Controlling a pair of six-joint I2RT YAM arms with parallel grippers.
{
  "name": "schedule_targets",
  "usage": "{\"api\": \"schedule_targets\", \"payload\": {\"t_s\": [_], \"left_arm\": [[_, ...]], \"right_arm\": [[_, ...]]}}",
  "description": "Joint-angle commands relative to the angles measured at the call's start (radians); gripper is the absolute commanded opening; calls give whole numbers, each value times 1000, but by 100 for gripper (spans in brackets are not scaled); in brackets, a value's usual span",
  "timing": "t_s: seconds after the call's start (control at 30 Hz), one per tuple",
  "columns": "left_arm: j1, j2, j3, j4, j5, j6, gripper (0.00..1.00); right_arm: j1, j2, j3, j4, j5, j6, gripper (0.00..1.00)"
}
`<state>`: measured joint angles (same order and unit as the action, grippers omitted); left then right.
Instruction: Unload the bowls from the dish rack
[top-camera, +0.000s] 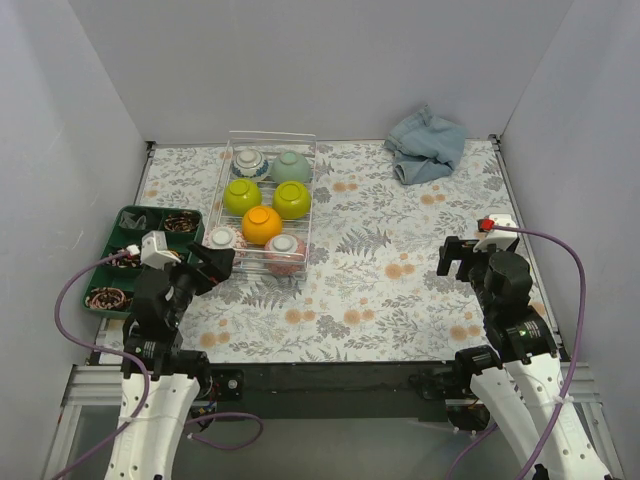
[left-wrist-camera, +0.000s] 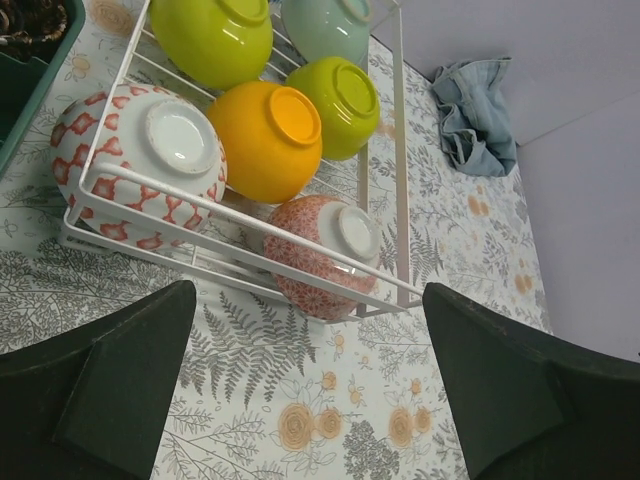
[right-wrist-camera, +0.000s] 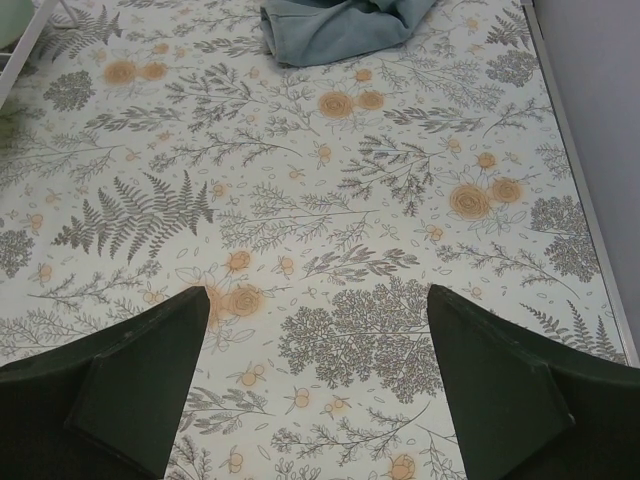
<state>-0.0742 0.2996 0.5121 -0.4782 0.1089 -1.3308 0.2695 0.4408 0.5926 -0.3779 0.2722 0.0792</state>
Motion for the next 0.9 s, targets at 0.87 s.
{"api": "schedule_targets", "payload": {"t_s": [0.87], "left_arm": [[-300, 1282, 1020, -350, -448, 205, 98]], "right_arm": [[33, 9, -34, 37, -295, 120, 99]]}}
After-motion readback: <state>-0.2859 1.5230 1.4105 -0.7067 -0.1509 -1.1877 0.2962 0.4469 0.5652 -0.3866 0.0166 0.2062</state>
